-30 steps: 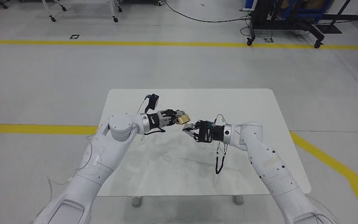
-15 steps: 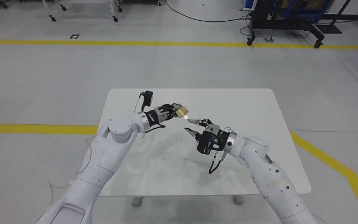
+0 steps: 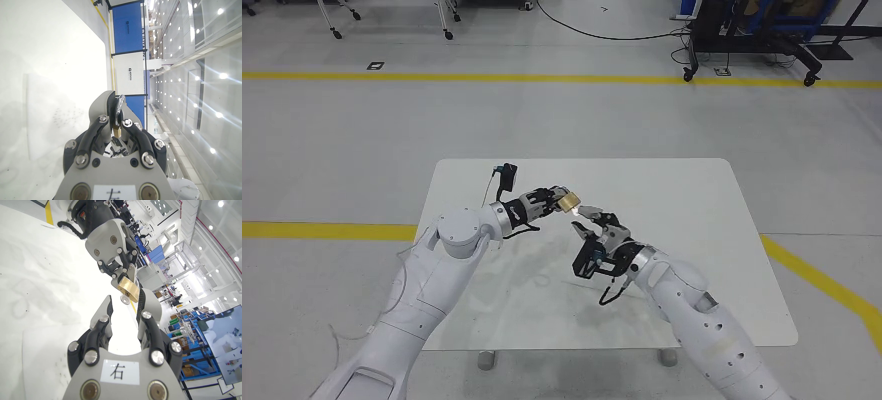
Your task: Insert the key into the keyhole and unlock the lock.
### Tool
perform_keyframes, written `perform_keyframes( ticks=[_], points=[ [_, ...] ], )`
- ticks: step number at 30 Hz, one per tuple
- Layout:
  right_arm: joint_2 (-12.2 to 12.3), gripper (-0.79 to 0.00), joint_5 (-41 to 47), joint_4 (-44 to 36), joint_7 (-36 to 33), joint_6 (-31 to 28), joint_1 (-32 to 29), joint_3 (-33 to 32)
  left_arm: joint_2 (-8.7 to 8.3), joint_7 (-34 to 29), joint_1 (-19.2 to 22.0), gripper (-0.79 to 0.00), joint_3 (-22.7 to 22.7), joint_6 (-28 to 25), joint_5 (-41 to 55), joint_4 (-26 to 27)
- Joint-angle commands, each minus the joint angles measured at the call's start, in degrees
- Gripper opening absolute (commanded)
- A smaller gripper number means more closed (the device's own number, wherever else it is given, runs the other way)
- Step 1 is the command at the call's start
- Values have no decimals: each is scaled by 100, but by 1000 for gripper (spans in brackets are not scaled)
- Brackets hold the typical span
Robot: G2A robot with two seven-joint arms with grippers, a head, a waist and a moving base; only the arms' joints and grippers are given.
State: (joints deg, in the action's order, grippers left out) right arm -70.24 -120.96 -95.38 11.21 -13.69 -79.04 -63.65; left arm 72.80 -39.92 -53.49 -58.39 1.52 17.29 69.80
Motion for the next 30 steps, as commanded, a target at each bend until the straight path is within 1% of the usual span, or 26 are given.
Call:
perform_keyframes(
  ticks=[1,4,6,11,15,17,21,23,25,26,28,30],
  points=[
    [-8,-582,-5,20,-81,8,34,31,2,0,-1,-785,-1,11,-17,5],
    [-20,-730,-22,46,-180,44,71,75,5,-12,0,-785,-5,21,-31,6],
    [-31,-785,4,63,-236,48,97,107,8,-24,-1,-785,-10,18,-25,3],
    [-52,-785,63,111,-365,72,152,158,18,-37,4,-785,0,10,-55,2],
    [-74,-785,421,149,-334,101,138,140,22,-28,2,-785,-5,-28,-91,10],
    [-91,-785,922,210,-188,31,121,80,23,-25,-10,-785,-9,-60,-103,31],
    [-120,-785,2487,512,435,-438,91,-162,24,61,-52,-785,-6,-178,-217,119],
    [-116,-785,2843,643,602,-682,112,-235,24,113,-83,-785,-16,-230,-258,154],
    [-103,-785,2854,713,676,-848,153,-255,23,188,-113,-785,-33,-253,-296,179],
    [-95,-554,2775,728,697,-887,167,-251,22,212,-123,-785,-44,-252,-301,191],
    [-88,0,2865,775,812,-1000,161,-260,21,280,-145,-785,-69,-289,-334,216],
    [-72,0,2846,782,874,-1041,149,-306,18,290,-157,-785,-95,-293,-343,222]
  ],
)
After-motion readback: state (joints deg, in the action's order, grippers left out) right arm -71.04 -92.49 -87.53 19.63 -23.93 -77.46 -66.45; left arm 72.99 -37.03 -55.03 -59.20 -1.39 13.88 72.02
